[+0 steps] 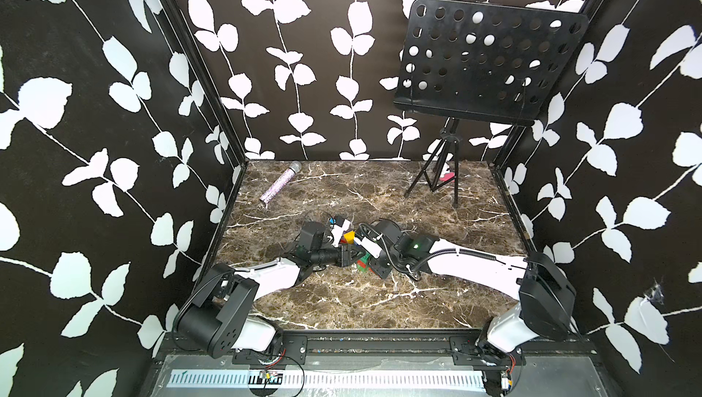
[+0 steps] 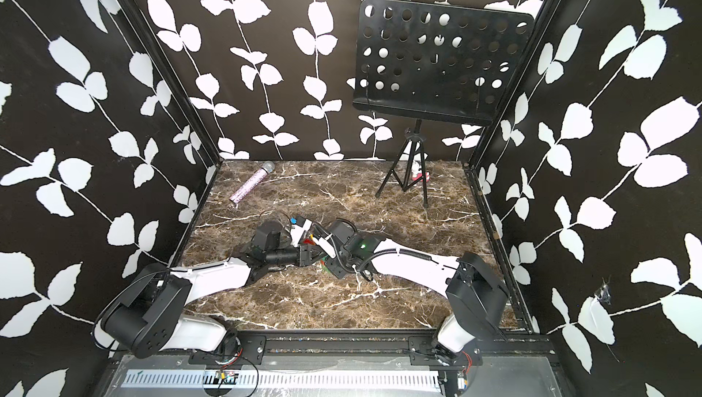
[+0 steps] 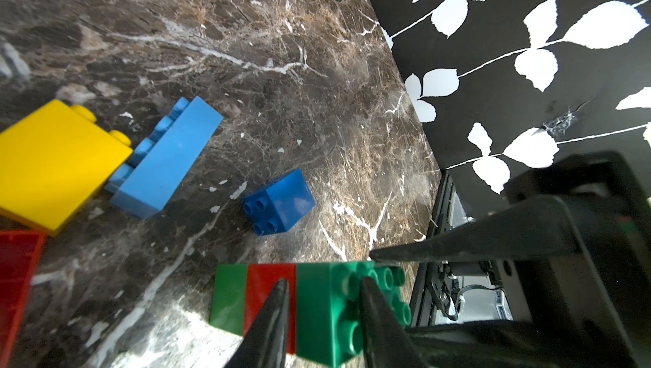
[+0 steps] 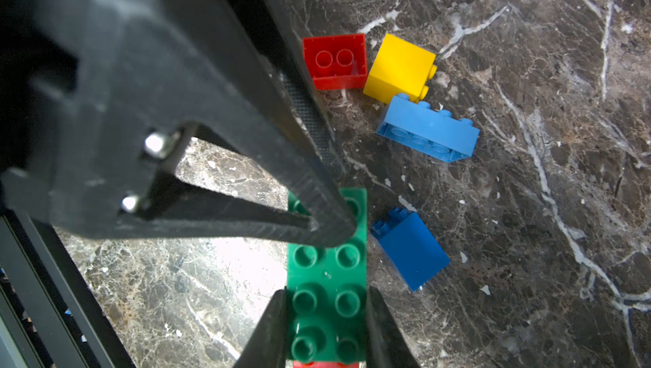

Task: Assemble the letter r with lego
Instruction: Assemble the lego brick with the lego brick.

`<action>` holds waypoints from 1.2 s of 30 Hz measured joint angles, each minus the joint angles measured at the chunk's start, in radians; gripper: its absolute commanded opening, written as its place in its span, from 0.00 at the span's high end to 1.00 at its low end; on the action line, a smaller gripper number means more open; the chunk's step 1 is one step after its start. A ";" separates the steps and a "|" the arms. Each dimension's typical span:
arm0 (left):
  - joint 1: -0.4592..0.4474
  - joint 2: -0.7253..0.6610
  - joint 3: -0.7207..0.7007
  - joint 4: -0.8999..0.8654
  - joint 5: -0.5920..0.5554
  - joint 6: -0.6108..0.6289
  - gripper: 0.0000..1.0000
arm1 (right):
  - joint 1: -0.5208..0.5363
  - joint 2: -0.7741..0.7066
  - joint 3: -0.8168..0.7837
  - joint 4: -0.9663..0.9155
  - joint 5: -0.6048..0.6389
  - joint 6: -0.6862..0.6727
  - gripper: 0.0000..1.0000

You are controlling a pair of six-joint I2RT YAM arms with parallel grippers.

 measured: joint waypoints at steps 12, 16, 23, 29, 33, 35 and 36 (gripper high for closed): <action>-0.006 -0.052 0.011 -0.093 -0.049 0.016 0.67 | 0.000 0.015 0.026 -0.041 -0.004 -0.018 0.58; -0.007 -0.065 0.014 -0.123 -0.055 0.022 0.67 | 0.000 0.026 0.068 -0.075 -0.004 -0.030 0.56; -0.008 -0.061 0.040 -0.163 -0.063 0.031 0.62 | -0.017 -0.021 0.125 -0.062 -0.014 -0.045 0.61; -0.008 -0.010 0.110 -0.229 -0.066 0.047 0.55 | -0.053 -0.039 0.124 -0.031 -0.042 -0.036 0.69; -0.008 0.012 0.149 -0.269 -0.068 0.051 0.53 | -0.068 -0.043 0.106 -0.006 -0.060 -0.031 0.71; -0.008 0.013 0.159 -0.287 -0.073 0.051 0.53 | -0.069 -0.048 0.095 -0.002 -0.063 -0.031 0.72; -0.008 0.012 0.160 -0.293 -0.076 0.051 0.53 | -0.070 -0.050 0.090 -0.002 -0.066 -0.029 0.72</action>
